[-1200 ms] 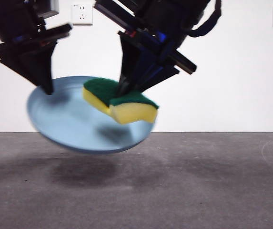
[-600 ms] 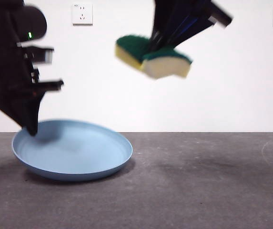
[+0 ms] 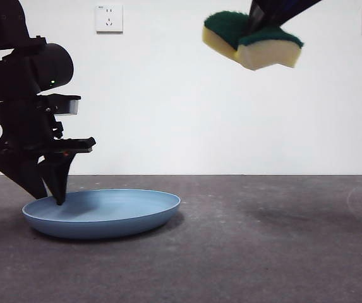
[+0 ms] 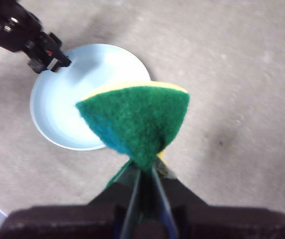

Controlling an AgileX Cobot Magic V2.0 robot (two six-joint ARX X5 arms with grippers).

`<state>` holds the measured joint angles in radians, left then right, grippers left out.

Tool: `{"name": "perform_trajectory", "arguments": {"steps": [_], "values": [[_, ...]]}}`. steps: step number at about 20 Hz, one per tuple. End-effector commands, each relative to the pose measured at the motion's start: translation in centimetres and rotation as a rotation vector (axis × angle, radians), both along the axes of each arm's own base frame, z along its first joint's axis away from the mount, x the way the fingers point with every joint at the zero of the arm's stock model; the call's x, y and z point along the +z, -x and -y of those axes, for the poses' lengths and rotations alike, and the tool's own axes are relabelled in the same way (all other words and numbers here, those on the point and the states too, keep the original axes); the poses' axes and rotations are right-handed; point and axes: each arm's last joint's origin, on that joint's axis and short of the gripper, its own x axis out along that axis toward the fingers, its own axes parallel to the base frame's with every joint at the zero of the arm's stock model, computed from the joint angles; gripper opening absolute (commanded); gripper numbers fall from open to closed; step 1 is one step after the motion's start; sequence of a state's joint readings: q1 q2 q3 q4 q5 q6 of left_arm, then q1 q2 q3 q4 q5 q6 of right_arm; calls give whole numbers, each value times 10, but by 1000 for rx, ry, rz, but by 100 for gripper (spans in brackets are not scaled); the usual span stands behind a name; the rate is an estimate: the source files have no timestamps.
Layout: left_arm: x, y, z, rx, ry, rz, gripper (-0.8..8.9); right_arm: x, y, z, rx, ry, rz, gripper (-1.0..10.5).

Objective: Pick up the plate,pick up the cloth,clean the plate with the cloth

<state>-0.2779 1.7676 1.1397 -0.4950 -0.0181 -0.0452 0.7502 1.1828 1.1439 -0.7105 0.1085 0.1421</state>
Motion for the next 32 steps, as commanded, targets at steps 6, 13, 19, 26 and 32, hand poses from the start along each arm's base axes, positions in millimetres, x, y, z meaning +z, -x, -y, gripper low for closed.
{"name": "perform_trajectory", "arguments": {"steps": [6,13,19,26,32], "values": [[36,12,0,5,98,89,385,-3,-8,4,-39,4,3,-17],[135,73,-17,-19,200,374,385,-29,-44,4,-125,49,-58,-17],[178,126,-33,-25,237,509,377,-87,-99,-1,-207,115,-163,-17],[179,139,-37,-21,221,466,377,-159,-129,-10,-207,154,-352,-16],[178,140,-37,-25,214,456,377,-165,-130,-10,-209,164,-364,294]]}}
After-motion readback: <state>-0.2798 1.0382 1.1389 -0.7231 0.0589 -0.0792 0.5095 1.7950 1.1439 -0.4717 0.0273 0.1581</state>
